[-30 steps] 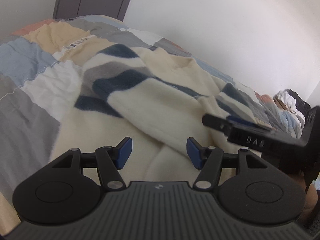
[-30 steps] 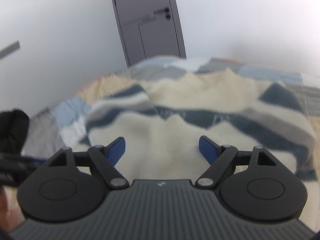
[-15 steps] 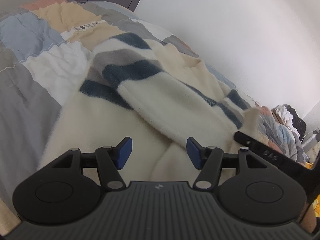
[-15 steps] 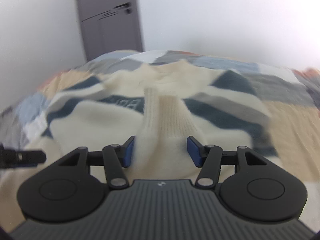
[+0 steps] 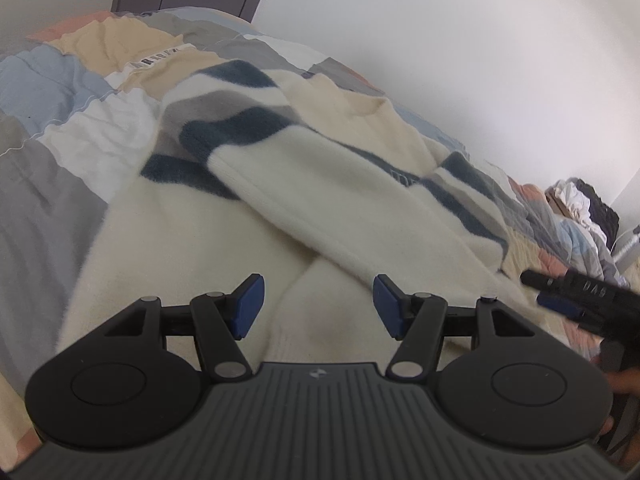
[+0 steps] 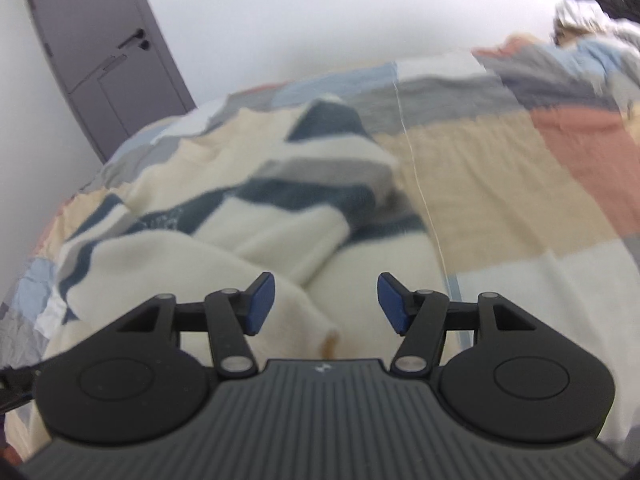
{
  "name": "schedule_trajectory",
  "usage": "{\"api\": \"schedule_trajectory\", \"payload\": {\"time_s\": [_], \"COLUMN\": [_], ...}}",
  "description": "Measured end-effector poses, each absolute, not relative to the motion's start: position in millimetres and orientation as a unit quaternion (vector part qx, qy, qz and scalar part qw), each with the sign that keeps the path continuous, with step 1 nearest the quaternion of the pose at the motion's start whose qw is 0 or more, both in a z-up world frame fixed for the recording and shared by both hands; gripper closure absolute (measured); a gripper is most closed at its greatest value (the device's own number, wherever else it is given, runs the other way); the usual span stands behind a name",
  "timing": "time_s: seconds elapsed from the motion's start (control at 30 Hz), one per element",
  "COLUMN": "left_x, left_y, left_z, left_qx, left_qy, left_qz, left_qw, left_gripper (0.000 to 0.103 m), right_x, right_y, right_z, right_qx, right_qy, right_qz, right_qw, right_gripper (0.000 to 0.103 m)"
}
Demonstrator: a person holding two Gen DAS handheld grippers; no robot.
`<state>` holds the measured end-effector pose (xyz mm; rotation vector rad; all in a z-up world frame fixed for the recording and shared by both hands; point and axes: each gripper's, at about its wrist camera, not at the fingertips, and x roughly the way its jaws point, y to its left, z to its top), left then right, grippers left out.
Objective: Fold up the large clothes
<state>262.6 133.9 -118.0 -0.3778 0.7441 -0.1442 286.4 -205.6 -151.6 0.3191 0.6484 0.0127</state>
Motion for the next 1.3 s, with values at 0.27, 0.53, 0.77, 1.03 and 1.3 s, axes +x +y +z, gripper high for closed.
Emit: {"api": "schedule_trajectory", "payload": {"time_s": [0.27,0.53,0.77,1.03,1.3], "left_x": [268.3,270.9,257.5,218.4,181.2], "left_y": [124.0,121.3,129.3,142.9,154.8], "left_z": [-136.7,-142.6,-133.3,-105.3,-83.7], "left_qx": [-0.167,-0.163,-0.194,-0.202,-0.231], "left_qy": [0.395,0.403,0.401,0.377,0.351], "left_qz": [-0.066,-0.055,-0.039,0.018,0.077], "left_qw": [0.901,0.899,0.895,0.904,0.904], "left_gripper": [0.037,0.037,0.037,0.037,0.037], "right_x": [292.6,318.9,310.5,270.6,231.8], "right_y": [-157.0,-132.5,-145.4,-190.8,-259.4], "right_z": [-145.9,-182.0,-175.1,-143.4,-140.4], "right_qx": [0.078,0.032,0.071,0.111,0.230], "right_qy": [0.298,0.376,0.385,0.356,0.350], "right_qz": [0.118,0.149,0.147,0.122,0.077], "right_qw": [0.944,0.914,0.908,0.920,0.905], "right_gripper": [0.049,0.047,0.049,0.049,0.047]}}
